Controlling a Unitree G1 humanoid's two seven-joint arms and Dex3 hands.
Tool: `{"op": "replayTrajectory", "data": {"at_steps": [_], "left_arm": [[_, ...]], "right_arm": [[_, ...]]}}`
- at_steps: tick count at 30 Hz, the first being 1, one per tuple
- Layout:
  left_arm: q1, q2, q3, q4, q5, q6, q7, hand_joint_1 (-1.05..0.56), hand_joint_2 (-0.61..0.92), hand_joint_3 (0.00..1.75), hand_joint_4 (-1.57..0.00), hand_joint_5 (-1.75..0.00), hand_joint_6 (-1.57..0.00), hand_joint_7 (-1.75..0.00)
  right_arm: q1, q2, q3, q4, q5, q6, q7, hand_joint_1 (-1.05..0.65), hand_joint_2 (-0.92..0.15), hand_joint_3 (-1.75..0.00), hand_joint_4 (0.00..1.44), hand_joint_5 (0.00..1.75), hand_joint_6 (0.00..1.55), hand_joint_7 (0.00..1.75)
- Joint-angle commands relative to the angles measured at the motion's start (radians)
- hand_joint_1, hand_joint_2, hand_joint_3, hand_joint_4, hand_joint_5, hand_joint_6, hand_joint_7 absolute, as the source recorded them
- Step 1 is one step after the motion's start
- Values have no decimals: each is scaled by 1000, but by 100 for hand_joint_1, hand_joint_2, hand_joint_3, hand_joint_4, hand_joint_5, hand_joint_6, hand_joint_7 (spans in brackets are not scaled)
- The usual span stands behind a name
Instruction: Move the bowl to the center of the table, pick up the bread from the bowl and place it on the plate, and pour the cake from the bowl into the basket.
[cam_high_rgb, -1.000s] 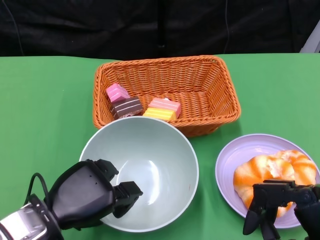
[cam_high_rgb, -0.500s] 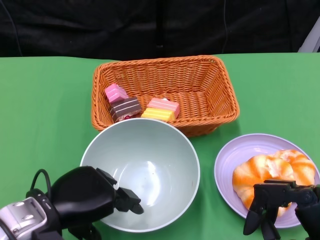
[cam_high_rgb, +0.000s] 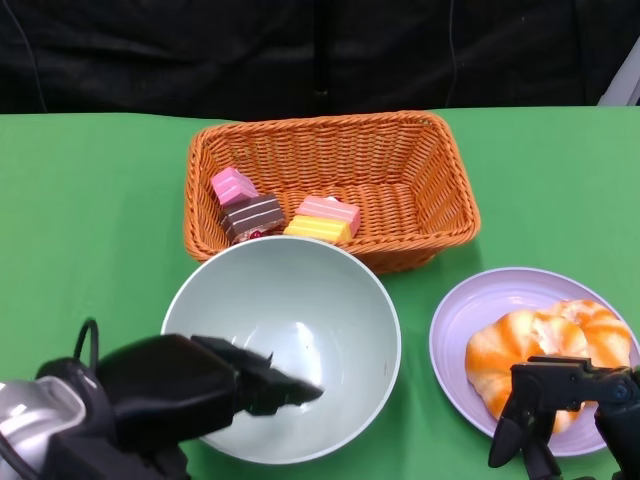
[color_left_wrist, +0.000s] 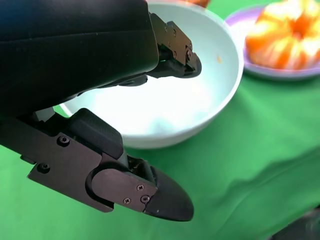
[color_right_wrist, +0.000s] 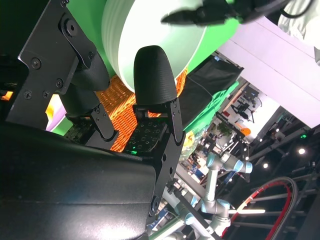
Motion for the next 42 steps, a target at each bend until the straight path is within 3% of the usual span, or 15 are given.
{"op": "replayTrajectory", "data": {"at_steps": [1,2,3,6,9,14,15,18,21,24,27,28,29,37,42], "left_arm": [[34,-12,51,-16,-63,-28,40,-95,92,17,-24,-7,-22,-3],[47,-32,72,-9,-103,-61,74,-94,92,16,-26,-8,-23,-4],[59,-53,93,-3,-141,-89,102,-81,92,14,-36,-14,-31,-7],[92,-113,136,6,-221,-141,171,-65,92,12,-51,-24,-42,-11],[126,-174,159,4,-290,-152,217,-53,92,15,-52,-66,-58,-10],[203,-312,167,-10,-418,-127,290,-41,92,10,-64,-94,-76,-17],[218,-338,167,-9,-429,-135,308,-35,92,8,-65,-100,-79,-23],[250,-394,170,-7,-440,-148,345,-29,92,7,-68,-113,-66,-73],[307,-460,170,-21,-486,-132,384,-27,90,13,-70,-125,-64,-96],[350,-505,174,-32,-522,-119,409,-20,51,94,-72,-145,-63,-119],[380,-528,180,-39,-512,-115,431,-19,43,109,-73,-147,-63,-121],[400,-542,183,-43,-504,-114,448,-11,34,132,-75,-153,-68,-128],[415,-552,185,-46,-498,-112,460,-9,30,142,-76,-155,-70,-130],[424,-579,212,48,-472,-161,493,10,37,142,-84,-163,-79,-139],[417,-571,207,86,-473,-193,477,9,34,149,-87,-167,-82,-148]], "right_arm": [[-5,-8,-1,-1,22,-10,5,26,-3,-175,107,169,100,137],[-7,-6,1,-2,21,-6,6,26,-3,-175,107,168,100,137],[-7,-4,4,-4,24,0,8,28,-2,-175,107,168,100,137],[-14,-2,8,-1,36,2,12,29,-3,-175,107,166,100,137],[-20,-1,8,-1,40,7,12,29,-5,-175,107,166,99,137],[-17,-1,13,-17,63,28,25,27,-6,-175,105,166,98,137],[-15,1,14,-21,60,31,24,27,-6,-175,105,167,97,137],[-12,3,20,-33,59,43,26,27,-5,-175,105,168,97,138],[-8,11,34,-46,72,59,33,28,-5,-175,106,169,97,139],[-3,18,46,-56,81,76,38,28,-6,-175,104,167,95,137],[4,34,60,-73,82,105,38,28,-6,-175,104,167,94,137],[10,46,71,-84,83,124,37,25,-8,-175,104,168,91,135],[13,53,79,-93,83,140,36,24,-9,-175,105,168,89,134],[14,141,137,-81,37,140,-35,20,-11,-174,88,170,84,133],[13,170,163,-64,49,146,-56,21,-16,-172,88,163,80,137]]}}
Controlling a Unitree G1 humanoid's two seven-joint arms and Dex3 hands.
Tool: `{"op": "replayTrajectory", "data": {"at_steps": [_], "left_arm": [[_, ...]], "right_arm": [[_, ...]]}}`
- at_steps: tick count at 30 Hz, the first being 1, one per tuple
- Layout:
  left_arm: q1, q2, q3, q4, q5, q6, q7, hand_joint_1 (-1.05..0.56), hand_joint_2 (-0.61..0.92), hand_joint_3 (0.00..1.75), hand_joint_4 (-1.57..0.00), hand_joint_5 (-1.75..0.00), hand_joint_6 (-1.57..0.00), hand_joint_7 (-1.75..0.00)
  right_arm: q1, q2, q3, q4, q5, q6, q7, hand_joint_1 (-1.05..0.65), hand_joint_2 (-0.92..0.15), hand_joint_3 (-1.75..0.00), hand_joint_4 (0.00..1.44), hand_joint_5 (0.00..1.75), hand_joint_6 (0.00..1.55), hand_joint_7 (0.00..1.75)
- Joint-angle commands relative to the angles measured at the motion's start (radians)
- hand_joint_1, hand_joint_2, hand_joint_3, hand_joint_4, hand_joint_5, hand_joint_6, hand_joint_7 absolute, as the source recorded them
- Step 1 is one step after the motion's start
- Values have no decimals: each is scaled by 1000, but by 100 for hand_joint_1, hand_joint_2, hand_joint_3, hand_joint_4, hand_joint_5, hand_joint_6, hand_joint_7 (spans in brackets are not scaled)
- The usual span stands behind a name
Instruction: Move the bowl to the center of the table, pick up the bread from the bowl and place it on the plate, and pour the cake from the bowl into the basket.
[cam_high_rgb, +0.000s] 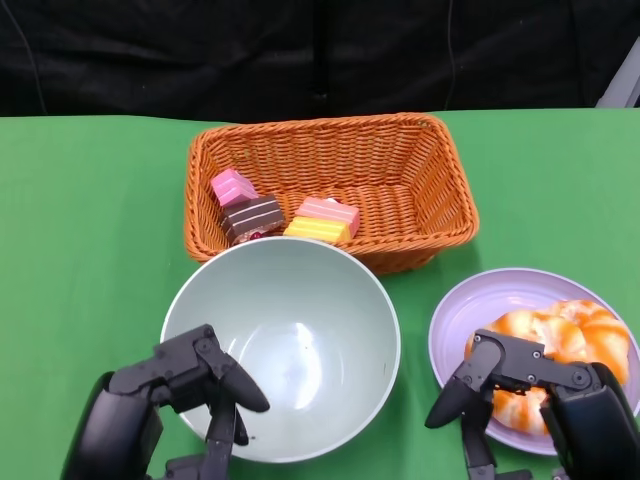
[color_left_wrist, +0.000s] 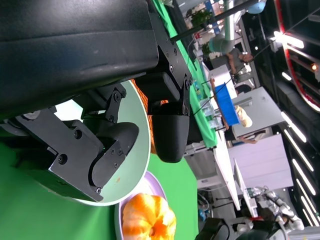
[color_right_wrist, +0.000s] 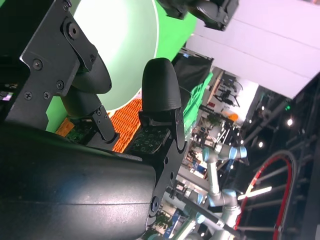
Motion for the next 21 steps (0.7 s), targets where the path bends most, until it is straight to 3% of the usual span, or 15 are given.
{"op": "replayTrajectory", "data": {"at_steps": [1,8,21], "left_arm": [[-10,10,4,26,-8,-31,-8,11,34,152,-87,-170,-81,-153],[-36,11,-6,54,-13,-44,-13,9,34,153,-88,-172,-80,-158],[-27,19,0,34,-23,-33,-25,7,35,149,-88,-170,-82,-153]], "right_arm": [[1,15,15,6,10,9,-15,18,-22,-168,93,166,79,142],[-20,11,16,46,5,-23,-25,20,-23,-174,113,174,83,155],[-10,-7,12,47,12,-29,-19,23,-22,-175,113,175,86,159]]}}
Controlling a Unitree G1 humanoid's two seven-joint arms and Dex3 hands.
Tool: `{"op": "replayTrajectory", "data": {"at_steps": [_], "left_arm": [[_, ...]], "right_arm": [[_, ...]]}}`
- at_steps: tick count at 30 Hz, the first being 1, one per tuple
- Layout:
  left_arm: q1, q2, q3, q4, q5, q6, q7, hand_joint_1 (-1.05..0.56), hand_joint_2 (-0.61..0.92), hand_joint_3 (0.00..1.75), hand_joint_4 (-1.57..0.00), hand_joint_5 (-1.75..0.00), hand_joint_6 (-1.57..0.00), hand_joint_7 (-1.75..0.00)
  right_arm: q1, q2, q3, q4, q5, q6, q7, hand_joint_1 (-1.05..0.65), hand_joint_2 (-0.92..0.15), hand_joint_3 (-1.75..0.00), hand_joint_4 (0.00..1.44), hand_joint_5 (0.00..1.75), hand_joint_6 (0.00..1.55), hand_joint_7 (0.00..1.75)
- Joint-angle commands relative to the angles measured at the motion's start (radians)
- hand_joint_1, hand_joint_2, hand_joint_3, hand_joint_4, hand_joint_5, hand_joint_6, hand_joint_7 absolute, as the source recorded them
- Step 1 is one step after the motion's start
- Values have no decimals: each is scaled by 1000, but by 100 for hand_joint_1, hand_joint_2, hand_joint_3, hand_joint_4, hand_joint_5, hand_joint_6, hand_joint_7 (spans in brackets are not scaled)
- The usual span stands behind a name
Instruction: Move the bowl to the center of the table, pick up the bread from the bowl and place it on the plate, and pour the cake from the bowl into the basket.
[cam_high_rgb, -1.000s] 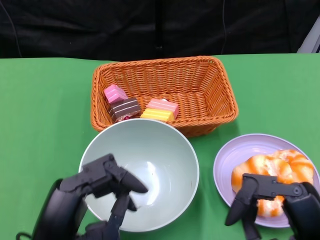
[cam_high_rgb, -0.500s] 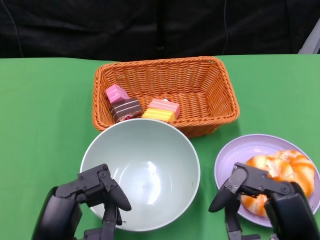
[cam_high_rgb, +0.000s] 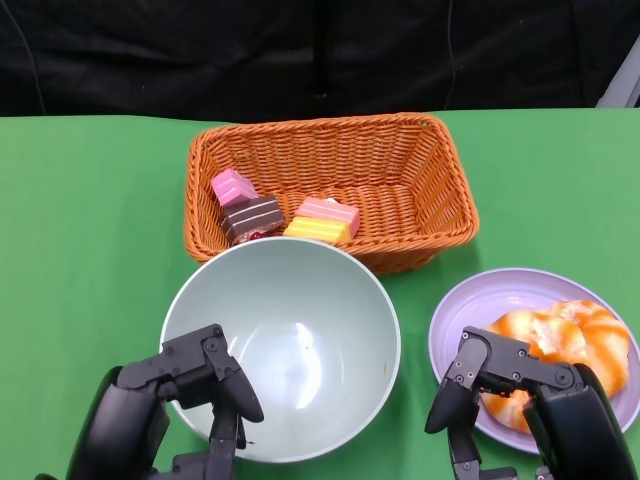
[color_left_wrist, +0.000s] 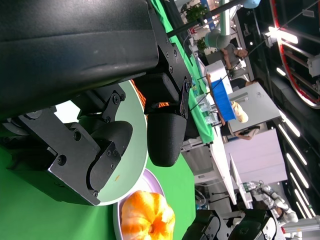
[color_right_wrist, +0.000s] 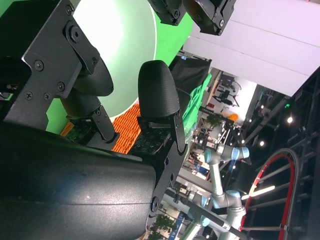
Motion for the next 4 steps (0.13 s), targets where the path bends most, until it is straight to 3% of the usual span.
{"op": "replayTrajectory", "data": {"at_steps": [1,4], "left_arm": [[9,19,8,-19,-16,0,-12,7,36,148,-87,-170,-81,-154],[10,19,12,-34,-17,12,-11,6,38,144,-87,-169,-80,-153]], "right_arm": [[13,-13,-12,-7,7,-15,-5,22,-22,-175,112,175,86,159],[21,-23,-17,-16,3,-23,-2,22,-22,-175,112,175,86,159]]}}
